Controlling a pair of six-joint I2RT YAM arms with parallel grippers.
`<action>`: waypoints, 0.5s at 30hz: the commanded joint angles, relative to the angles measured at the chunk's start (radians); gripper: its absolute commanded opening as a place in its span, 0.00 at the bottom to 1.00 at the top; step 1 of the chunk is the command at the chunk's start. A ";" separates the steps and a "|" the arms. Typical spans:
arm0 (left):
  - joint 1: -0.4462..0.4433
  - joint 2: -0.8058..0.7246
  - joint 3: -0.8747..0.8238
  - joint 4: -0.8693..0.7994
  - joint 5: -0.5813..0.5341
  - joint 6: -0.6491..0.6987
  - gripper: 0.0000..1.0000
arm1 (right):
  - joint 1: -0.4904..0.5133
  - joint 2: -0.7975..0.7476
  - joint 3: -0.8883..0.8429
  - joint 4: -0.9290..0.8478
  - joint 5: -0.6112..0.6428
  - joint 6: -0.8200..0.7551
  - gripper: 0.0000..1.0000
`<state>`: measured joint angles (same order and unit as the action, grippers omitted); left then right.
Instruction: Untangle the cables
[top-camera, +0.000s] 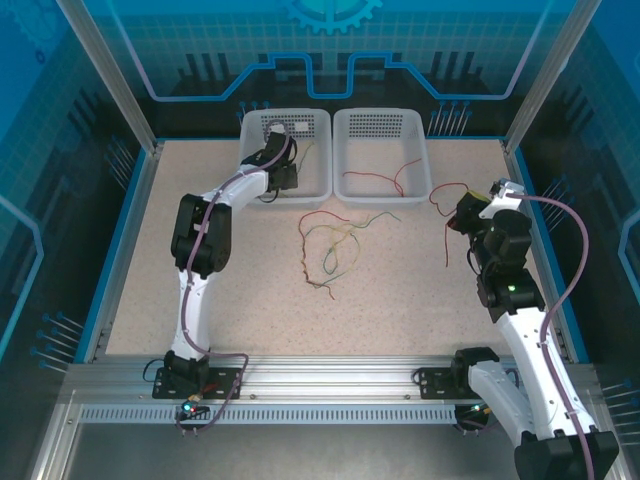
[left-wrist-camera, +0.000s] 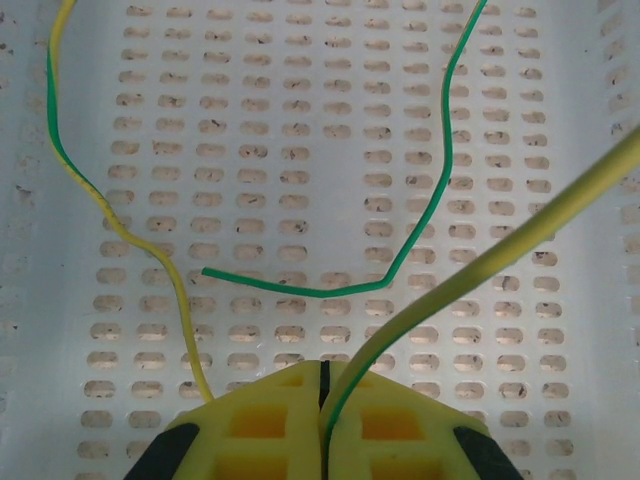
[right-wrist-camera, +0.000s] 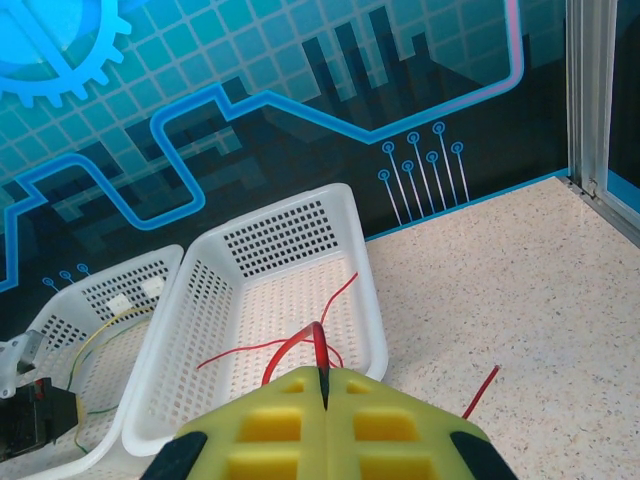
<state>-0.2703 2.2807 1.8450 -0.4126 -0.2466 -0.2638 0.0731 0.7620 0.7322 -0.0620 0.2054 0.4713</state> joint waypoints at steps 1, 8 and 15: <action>0.014 0.024 0.037 0.014 0.016 -0.003 0.00 | -0.013 -0.015 -0.012 -0.006 0.002 -0.003 0.00; 0.048 0.114 0.184 -0.078 0.041 -0.013 0.00 | -0.013 -0.024 -0.004 -0.016 0.008 -0.012 0.00; 0.048 0.184 0.275 -0.129 0.088 -0.012 0.00 | -0.013 -0.023 0.001 -0.012 -0.001 -0.006 0.00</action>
<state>-0.2157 2.4367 2.0857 -0.4816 -0.2008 -0.2642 0.0719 0.7517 0.7322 -0.0704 0.2050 0.4706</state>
